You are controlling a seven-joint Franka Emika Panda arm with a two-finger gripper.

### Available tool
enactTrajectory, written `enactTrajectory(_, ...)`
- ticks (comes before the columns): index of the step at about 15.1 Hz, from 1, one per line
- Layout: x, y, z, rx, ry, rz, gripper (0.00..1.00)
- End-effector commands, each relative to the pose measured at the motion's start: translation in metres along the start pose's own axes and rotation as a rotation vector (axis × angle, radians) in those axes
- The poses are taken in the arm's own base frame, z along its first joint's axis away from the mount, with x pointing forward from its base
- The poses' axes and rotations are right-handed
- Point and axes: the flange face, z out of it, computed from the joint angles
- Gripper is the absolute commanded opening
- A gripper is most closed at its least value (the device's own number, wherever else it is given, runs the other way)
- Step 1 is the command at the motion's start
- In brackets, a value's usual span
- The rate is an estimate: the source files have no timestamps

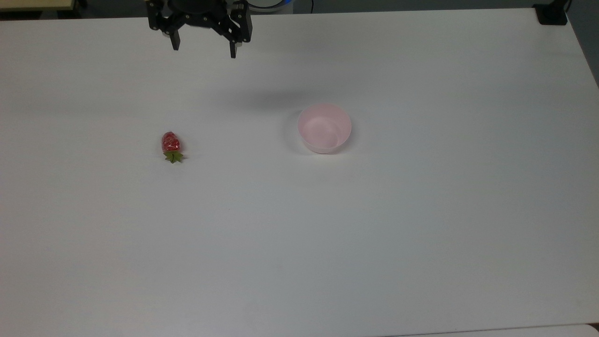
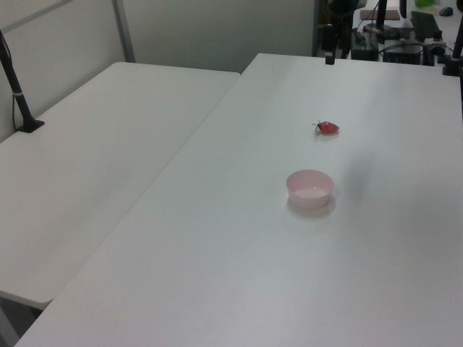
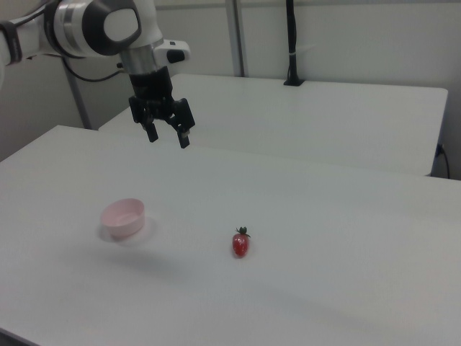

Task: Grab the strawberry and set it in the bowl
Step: 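Move the open gripper over the red strawberry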

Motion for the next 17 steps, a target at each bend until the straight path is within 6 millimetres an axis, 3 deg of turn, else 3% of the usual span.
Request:
enactTrajectory(1, 0.003, 0.0194, 0.0011, -0.02, 0.021, 0.021, 1.0)
enactTrajectory(17, 0.0073, 0.017, 0.004, -0.018, 0.041, 0.017, 1.0)
